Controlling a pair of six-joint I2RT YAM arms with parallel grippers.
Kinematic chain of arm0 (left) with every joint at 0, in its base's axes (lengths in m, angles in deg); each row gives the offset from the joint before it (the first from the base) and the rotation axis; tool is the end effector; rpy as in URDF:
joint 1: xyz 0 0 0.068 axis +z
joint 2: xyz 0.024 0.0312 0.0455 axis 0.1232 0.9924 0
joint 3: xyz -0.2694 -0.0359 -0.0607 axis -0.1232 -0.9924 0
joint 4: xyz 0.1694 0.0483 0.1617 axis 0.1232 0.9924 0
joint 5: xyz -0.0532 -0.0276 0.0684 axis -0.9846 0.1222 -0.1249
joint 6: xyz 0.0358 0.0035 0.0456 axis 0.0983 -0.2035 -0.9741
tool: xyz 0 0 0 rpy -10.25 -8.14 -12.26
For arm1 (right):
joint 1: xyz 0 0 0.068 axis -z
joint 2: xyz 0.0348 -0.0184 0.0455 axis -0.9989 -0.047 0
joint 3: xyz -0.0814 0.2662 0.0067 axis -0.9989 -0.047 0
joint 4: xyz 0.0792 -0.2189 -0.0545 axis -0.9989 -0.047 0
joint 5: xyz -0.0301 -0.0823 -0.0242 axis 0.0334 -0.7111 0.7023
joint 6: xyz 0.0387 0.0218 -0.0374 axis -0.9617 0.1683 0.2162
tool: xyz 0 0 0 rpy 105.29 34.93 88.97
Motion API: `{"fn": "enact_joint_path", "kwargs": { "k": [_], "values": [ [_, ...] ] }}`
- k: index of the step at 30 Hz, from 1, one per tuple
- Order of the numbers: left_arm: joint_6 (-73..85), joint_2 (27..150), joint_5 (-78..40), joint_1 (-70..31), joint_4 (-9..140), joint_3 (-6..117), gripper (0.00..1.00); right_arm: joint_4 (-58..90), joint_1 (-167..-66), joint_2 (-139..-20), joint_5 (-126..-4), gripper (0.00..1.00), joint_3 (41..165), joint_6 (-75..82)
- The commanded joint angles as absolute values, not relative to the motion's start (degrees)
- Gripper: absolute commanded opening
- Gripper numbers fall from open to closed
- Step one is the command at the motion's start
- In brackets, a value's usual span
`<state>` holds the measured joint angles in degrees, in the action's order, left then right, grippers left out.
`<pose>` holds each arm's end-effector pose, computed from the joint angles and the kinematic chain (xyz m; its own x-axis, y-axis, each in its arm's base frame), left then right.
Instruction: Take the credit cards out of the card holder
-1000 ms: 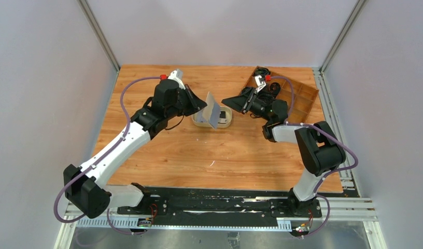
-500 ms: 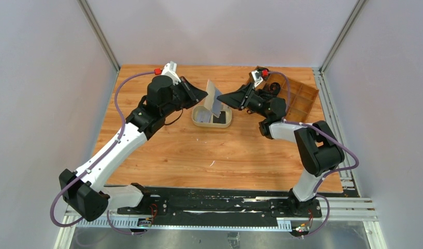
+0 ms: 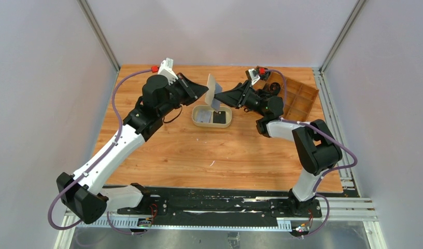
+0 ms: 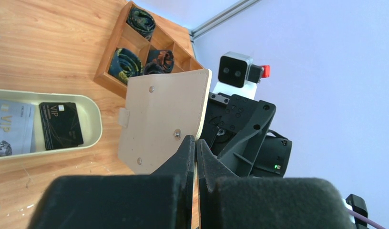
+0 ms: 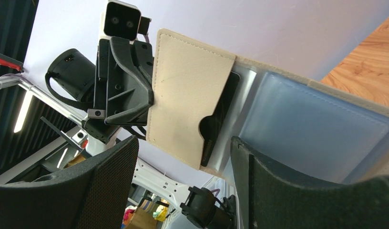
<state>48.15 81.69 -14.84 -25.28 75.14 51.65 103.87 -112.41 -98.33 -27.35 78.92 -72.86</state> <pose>0.2161 -0.1403 0.4076 -0.5443 -0.6031 -0.5831 0.2581 0.5411 -0.8004 0.2932 0.1699 0.3193 -0.7210 0.4376 -0.5373 -0.6642 -0.2154 0.7159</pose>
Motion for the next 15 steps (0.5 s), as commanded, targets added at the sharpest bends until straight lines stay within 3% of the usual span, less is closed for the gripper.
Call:
{"fn": "enact_joint_path", "kwargs": {
  "k": [1, 15],
  "values": [
    [48.5, 79.8, -15.5, -25.2, 72.2, 53.6, 0.00, 107.9, -113.1, -98.8, -27.8, 0.74, 79.3, -72.7],
    [49.0, 80.1, -16.0, -25.2, 71.0, 52.6, 0.00, 107.9, -114.0, -98.1, -26.4, 0.74, 82.8, -73.5]
  ]
}}
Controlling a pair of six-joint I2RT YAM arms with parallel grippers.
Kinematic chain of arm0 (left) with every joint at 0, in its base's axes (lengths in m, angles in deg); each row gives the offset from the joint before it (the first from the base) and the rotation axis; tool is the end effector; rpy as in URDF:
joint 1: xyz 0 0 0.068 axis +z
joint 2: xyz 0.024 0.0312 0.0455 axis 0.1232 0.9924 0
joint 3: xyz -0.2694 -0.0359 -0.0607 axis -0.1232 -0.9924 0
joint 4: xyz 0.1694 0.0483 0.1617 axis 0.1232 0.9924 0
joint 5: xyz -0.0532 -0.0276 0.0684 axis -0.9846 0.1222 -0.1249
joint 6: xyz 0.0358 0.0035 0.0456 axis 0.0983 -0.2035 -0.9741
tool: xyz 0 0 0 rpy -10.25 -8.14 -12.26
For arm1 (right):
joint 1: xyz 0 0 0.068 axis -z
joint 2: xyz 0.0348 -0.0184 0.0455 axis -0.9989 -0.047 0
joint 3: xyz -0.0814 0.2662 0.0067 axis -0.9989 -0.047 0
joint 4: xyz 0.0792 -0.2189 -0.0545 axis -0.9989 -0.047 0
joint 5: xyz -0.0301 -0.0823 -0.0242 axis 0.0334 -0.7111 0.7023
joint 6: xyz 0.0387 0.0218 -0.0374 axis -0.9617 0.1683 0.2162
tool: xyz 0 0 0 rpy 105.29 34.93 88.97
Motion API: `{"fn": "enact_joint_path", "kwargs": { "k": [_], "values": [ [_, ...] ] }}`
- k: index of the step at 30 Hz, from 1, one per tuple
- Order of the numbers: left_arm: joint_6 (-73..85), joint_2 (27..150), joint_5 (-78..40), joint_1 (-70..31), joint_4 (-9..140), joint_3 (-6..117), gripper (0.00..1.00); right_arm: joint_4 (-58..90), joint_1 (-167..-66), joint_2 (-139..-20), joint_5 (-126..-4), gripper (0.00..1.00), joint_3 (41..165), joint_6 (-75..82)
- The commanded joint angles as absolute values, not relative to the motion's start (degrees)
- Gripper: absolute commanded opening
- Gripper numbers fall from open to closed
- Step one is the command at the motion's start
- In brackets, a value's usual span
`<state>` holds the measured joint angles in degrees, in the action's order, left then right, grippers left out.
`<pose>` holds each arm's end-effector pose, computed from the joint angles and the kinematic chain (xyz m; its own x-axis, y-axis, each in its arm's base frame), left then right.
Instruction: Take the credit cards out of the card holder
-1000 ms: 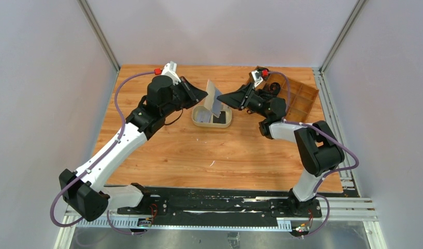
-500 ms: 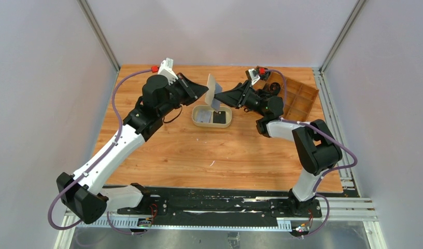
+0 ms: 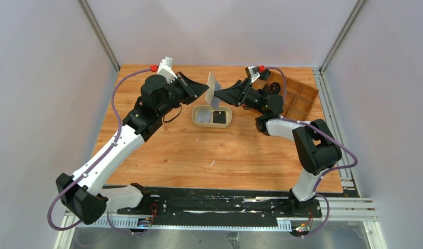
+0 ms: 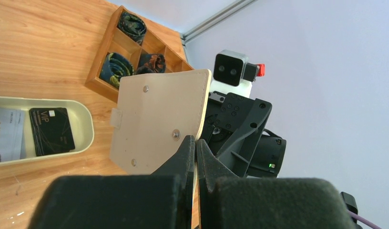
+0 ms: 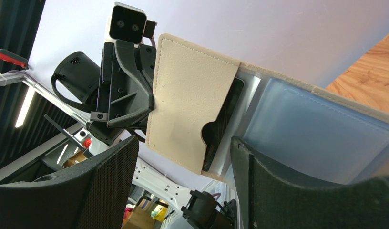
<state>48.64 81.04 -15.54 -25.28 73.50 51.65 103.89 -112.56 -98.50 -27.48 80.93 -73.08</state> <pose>0.2133 -0.1391 0.4135 -0.5348 -0.6142 -0.5803 0.2864 0.5144 -0.8083 0.2952 0.1717 0.3280 -0.7083 0.4444 -0.5485 -0.6816 -0.2283 0.6952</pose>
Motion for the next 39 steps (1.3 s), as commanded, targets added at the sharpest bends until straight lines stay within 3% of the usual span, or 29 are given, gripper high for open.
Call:
{"fn": "enact_joint_path", "kwargs": {
  "k": [1, 27, 39],
  "values": [
    [49.0, 80.1, -16.0, -25.2, 71.0, 52.6, 0.00, 107.9, -114.1, -98.3, -26.3, 0.74, 83.1, -73.7],
    [48.1, 76.9, -15.0, -20.9, 74.5, 48.5, 0.00, 107.9, -114.9, -95.1, -25.8, 0.74, 81.9, -75.0],
    [48.5, 76.9, -16.3, -20.3, 74.3, 49.5, 0.00, 107.9, -115.8, -100.9, -28.3, 0.74, 83.1, -76.2]
  ]
}}
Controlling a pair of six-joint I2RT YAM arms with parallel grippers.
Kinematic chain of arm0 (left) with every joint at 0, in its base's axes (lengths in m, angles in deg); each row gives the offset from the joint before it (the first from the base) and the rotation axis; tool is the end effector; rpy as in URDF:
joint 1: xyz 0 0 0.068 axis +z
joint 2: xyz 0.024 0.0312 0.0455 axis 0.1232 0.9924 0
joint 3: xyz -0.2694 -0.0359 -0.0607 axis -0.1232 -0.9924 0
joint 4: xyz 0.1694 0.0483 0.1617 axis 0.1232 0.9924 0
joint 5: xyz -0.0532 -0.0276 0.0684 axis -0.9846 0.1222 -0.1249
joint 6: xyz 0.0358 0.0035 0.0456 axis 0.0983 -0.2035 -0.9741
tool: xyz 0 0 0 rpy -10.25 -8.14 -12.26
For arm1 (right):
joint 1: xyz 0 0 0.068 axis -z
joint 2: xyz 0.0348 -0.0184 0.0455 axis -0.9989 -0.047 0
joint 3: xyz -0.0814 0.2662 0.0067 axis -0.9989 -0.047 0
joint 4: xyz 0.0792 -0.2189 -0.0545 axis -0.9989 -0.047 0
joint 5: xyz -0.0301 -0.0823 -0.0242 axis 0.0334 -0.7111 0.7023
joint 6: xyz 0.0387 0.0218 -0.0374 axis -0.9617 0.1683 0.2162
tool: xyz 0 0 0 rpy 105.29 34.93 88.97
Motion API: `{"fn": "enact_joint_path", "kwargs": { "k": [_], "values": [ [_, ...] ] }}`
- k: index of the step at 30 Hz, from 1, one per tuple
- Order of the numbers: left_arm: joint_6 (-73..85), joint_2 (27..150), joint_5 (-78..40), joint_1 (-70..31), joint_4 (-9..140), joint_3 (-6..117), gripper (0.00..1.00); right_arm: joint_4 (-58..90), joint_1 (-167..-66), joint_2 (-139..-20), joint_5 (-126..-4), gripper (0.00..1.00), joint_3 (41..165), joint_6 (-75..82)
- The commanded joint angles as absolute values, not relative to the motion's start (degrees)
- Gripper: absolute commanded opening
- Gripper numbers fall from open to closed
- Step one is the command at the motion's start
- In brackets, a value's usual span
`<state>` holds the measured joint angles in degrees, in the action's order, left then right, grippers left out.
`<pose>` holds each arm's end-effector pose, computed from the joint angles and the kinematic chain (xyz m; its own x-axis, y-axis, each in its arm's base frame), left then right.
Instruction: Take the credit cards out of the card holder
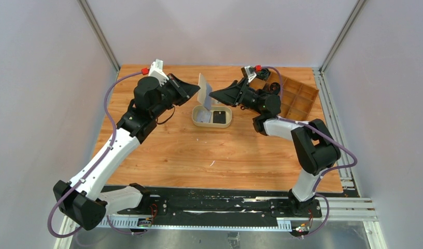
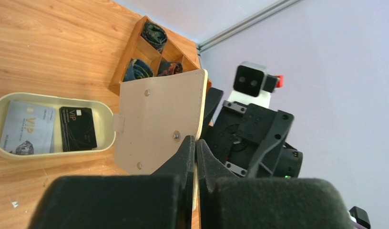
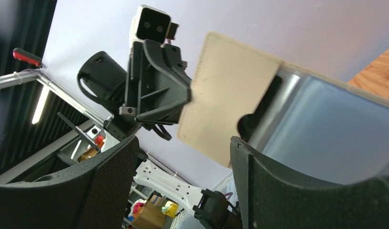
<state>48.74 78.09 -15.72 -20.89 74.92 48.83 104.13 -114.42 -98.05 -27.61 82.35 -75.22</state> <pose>0.2116 -0.1163 0.4059 -0.5003 -0.6468 -0.5757 0.2308 0.5412 -0.8086 0.2887 0.1808 0.3377 -0.7293 0.4223 -0.5383 -0.6693 -0.2775 0.6892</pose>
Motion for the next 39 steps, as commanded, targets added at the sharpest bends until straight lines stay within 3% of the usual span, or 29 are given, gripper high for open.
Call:
{"fn": "enact_joint_path", "kwargs": {
  "k": [1, 22, 39],
  "values": [
    [48.6, 76.8, -16.4, -20.3, 74.2, 49.4, 0.00, 107.9, -115.9, -101.3, -28.4, 0.73, 83.5, -76.4],
    [49.2, 78.0, -17.4, -20.3, 73.3, 49.2, 0.00, 107.9, -118.2, -104.7, -28.5, 0.73, 88.8, -78.7],
    [48.8, 76.8, -17.6, -17.4, 74.6, 46.3, 0.00, 107.9, -118.2, -99.4, -25.4, 0.73, 88.0, -77.0]
  ]
}}
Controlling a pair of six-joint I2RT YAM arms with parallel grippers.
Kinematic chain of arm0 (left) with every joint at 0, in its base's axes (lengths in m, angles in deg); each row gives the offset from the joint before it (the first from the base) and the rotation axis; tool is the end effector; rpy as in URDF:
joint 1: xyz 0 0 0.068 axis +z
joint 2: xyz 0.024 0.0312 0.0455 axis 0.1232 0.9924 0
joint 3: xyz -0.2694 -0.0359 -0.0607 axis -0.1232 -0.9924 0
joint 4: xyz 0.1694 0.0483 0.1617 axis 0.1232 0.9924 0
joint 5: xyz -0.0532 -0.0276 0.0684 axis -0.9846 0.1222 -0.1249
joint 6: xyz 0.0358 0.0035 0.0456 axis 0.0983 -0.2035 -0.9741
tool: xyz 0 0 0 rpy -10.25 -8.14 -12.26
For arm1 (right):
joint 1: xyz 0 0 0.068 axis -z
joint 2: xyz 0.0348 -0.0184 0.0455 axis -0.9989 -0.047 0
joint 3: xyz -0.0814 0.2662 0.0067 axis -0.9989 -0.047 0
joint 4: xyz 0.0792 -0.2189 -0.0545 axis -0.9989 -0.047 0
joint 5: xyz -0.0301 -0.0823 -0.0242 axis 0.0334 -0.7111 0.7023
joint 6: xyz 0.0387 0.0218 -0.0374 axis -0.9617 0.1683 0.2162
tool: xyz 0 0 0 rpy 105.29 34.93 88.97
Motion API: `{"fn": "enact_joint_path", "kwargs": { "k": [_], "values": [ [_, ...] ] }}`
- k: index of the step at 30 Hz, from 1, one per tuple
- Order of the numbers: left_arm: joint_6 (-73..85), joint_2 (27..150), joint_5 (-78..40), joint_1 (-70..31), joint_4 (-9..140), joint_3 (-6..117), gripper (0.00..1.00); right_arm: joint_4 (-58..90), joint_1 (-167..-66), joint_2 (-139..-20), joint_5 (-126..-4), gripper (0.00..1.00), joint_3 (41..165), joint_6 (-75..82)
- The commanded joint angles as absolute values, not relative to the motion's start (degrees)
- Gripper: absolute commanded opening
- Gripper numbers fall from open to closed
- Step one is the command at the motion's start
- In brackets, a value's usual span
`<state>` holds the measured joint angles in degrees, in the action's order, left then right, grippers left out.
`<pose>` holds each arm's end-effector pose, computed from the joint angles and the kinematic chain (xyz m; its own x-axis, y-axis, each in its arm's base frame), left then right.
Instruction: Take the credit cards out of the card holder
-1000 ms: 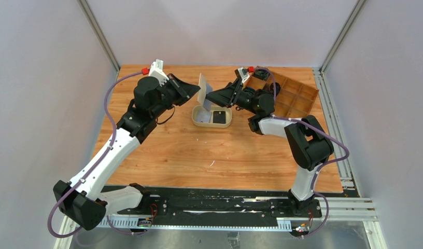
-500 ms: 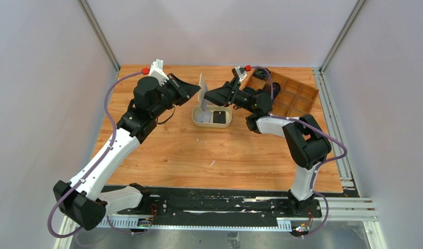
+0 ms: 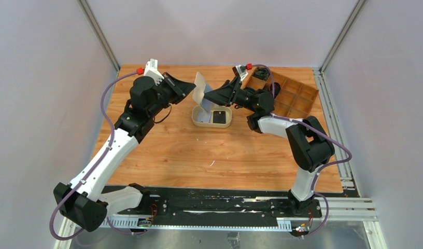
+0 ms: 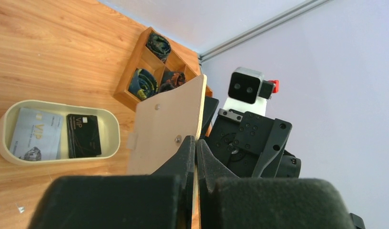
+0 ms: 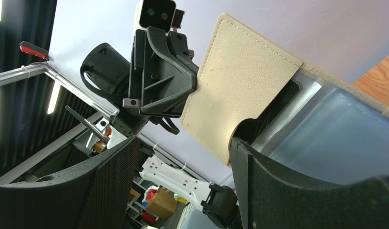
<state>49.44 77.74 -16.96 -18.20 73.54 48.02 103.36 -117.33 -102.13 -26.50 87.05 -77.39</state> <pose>0.2157 -0.1067 0.4053 -0.4787 -0.6712 -0.5660 0.2219 0.5312 -0.8176 0.2960 0.2056 0.3354 -0.7770 0.3552 -0.5198 -0.6240 -0.3253 0.7105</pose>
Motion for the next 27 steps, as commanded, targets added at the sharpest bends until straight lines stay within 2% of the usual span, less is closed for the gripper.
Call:
{"fn": "enact_joint_path", "kwargs": {
  "k": [1, 12, 19, 23, 27],
  "values": [
    [48.8, 76.6, -17.7, -17.2, 74.6, 46.1, 0.00, 107.9, -118.2, -99.4, -25.4, 0.73, 87.8, -76.9],
    [48.7, 75.9, -18.4, -16.3, 75.1, 43.3, 0.00, 107.9, -118.2, -99.0, -25.1, 0.73, 87.4, -77.2],
    [49.5, 74.5, -18.9, -16.3, 74.2, 38.4, 0.00, 107.9, -118.4, -99.0, -23.5, 0.72, 81.6, -76.5],
    [49.4, 73.6, -18.5, -16.3, 74.1, 36.5, 0.00, 107.9, -118.7, -99.2, -22.3, 0.69, 77.4, -75.9],
    [49.5, 73.3, -18.6, -16.3, 73.7, 35.4, 0.00, 107.7, -119.1, -100.1, -21.4, 0.62, 74.8, -76.0]
  ]
}}
